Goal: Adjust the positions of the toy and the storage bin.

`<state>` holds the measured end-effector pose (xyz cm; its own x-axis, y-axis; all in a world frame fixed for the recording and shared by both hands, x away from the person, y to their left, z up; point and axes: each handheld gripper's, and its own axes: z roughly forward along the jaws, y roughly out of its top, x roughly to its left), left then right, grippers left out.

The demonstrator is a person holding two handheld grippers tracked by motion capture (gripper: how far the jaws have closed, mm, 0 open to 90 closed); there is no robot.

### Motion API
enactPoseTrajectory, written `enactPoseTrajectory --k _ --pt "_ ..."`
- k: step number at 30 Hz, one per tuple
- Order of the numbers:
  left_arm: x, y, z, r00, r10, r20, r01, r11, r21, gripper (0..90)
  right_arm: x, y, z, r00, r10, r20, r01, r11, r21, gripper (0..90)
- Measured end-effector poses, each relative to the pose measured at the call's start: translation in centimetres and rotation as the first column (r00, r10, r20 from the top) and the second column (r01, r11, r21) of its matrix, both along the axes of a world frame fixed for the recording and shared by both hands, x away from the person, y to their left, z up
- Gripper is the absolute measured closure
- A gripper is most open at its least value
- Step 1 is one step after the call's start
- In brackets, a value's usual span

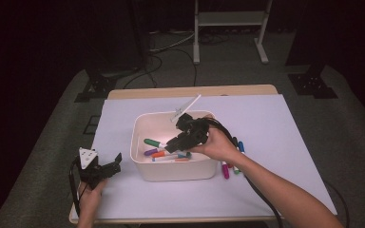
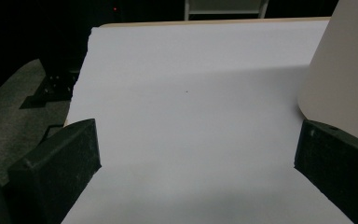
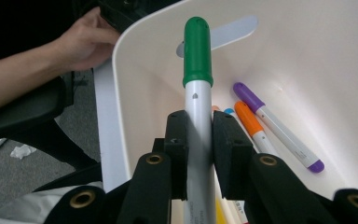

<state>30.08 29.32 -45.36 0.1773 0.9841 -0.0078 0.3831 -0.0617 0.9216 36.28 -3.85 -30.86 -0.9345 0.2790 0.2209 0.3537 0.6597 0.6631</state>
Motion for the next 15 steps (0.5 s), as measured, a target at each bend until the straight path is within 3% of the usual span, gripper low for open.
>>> enactPoseTrajectory --k 15 --pt "0.0 0.0 0.0 1.0000 -0.002 0.001 0.002 1.0000 0.000 0.0 1.1 2.0 -2.3 0.9977 0.067 -0.011 -0.067 0.996 -0.054 75.7"
